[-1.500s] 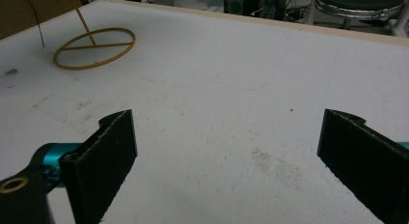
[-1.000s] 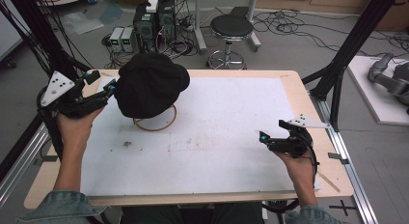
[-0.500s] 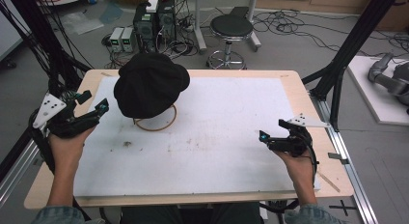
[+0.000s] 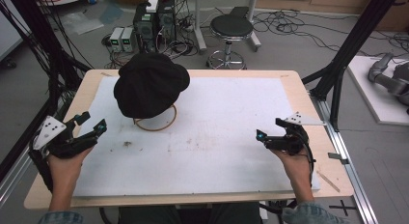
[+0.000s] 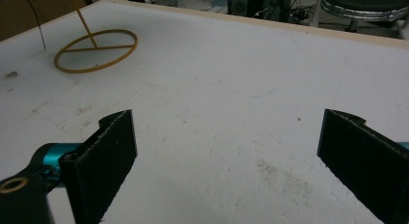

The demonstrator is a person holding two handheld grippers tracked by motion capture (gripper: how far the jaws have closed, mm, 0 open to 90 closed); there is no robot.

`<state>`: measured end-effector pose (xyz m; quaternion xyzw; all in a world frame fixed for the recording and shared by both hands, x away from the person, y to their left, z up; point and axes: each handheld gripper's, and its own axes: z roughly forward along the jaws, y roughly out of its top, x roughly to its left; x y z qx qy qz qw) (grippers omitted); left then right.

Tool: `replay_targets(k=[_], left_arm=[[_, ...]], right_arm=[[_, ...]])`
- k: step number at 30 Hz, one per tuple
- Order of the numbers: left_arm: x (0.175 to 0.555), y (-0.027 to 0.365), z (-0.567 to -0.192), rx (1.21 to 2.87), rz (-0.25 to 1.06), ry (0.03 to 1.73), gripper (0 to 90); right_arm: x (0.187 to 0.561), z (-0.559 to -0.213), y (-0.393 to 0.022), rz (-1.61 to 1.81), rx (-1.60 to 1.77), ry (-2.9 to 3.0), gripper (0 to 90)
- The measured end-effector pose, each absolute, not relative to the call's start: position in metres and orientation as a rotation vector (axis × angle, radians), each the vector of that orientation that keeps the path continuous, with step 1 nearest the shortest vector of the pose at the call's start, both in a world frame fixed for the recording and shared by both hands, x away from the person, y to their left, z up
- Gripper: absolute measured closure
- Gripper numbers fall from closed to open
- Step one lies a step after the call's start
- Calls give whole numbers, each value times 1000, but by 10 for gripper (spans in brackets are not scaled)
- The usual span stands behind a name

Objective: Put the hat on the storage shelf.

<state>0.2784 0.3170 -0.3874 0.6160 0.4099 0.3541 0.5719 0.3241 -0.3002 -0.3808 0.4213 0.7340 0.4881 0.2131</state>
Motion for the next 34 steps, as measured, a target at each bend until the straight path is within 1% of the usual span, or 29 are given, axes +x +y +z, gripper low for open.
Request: replay_targets(k=[7,18,34], left_arm=[[274,318,-399,1447,818,977,328],[273,319,-402,1477,828,974,323],[272,321,-404,1478,825,979,323]], right_arm=[[325,-384,-300,1342,1178,2045,63],[325,-386,-299,1335,1174,2052,64],[325,-386,-295,1334,1165,2059,63]])
